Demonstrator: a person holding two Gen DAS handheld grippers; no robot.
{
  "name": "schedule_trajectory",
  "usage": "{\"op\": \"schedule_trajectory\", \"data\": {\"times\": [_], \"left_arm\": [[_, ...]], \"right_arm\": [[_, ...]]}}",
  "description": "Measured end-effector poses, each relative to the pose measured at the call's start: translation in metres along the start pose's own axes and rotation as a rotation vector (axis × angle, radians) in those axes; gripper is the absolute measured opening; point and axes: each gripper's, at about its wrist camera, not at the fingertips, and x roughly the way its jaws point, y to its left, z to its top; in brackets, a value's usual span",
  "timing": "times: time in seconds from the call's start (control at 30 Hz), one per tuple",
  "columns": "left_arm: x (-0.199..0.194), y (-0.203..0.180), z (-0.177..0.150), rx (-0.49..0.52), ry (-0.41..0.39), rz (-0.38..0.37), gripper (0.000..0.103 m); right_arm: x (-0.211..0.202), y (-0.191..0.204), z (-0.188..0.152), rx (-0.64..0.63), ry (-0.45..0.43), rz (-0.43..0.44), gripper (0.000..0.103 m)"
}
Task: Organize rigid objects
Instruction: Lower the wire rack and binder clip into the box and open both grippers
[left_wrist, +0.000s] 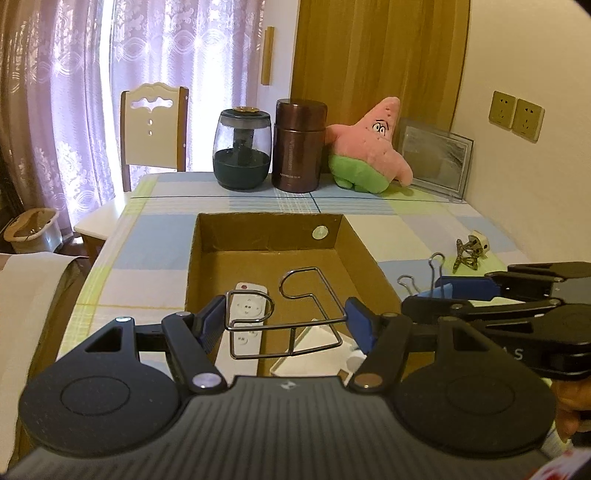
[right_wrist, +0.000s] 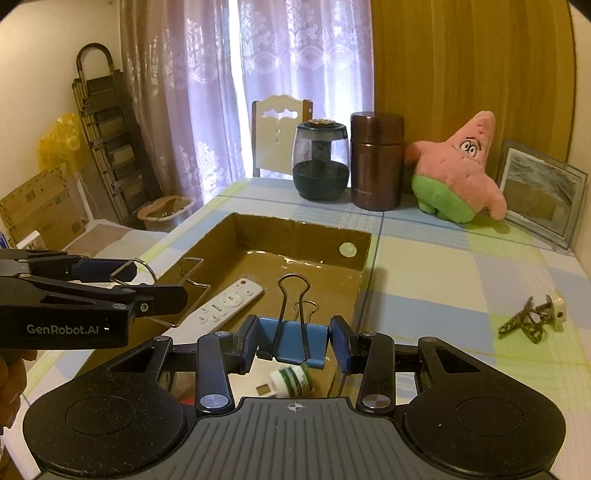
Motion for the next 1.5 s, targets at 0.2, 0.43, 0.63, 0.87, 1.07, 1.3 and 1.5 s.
{"op": "schedule_trajectory", "data": {"times": [0.2,0.43,0.63,0.87,1.07,1.3,1.5], "left_arm": [[0.028,0.003,0.009,-0.002,0.008,-0.013,0.064],[0.064,0.004,0.018,0.02,0.021,-0.021,0.064],[0.09,0.007,0.024,0.016,0.038,-0.026,0.064],[0.111,0.003,0.022,0.068,0.054,-0.02,0.065],[0.118,0.003,0.021,0.073,0.058,-0.033,0.065],[0.111,0.013,0.022,0.045,0.038,0.006,0.074],[0.104,0.027,0.023,0.008,0.026,0.046,0.074]], "right_arm": [[0.026,-0.01,0.007,-0.011,0.011,0.01,0.039],[0.058,-0.025,0.012,-0.011,0.032,0.013,0.039],[0.073,-0.037,0.014,-0.002,0.04,0.008,0.039],[0.085,-0.051,0.014,0.033,0.047,0.005,0.039],[0.088,-0.057,0.015,0.052,0.042,-0.004,0.039],[0.087,-0.059,0.016,0.072,0.042,0.003,0.039],[0.085,-0.053,0.018,0.063,0.038,0.015,0.039]]}}
